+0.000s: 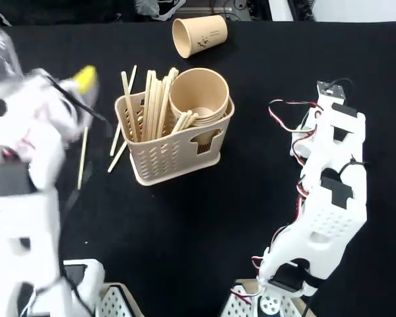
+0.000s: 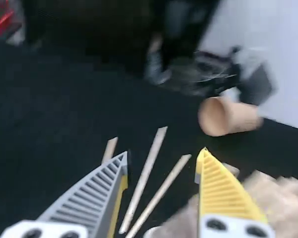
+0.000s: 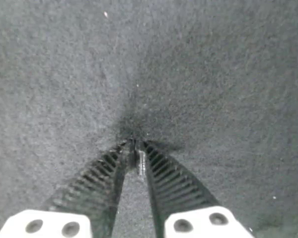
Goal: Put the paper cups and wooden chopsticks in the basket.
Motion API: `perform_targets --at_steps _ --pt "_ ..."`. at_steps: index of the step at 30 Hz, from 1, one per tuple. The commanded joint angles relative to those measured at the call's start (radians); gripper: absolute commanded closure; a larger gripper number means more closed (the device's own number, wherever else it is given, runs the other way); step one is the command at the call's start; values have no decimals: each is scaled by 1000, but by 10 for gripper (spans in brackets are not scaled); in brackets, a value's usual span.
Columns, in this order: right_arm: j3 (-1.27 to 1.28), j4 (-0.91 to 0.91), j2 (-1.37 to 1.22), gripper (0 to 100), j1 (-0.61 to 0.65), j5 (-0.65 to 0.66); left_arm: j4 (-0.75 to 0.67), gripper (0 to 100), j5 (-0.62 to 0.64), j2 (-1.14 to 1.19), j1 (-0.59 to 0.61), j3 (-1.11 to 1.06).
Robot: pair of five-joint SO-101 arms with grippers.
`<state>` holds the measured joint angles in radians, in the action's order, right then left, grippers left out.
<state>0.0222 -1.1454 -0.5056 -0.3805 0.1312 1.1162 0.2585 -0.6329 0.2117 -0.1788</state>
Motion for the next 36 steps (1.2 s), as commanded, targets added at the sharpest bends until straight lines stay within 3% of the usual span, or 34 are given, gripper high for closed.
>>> perform_targets --at_steps 1,9,15,22,29,36 --pt "4 8 22 986 5 8 91 777 8 282 41 234" --pt "4 8 22 986 5 8 279 777 -107 974 31 727" --pt "4 6 22 986 3 8 327 780 -153 1422 56 1132" --pt "4 5 22 986 2 8 474 882 -181 1800 41 1626" --pt "4 5 22 986 0 8 529 973 -189 1941 24 1814" --pt "4 5 22 986 0 8 618 971 -180 1910 21 1848"
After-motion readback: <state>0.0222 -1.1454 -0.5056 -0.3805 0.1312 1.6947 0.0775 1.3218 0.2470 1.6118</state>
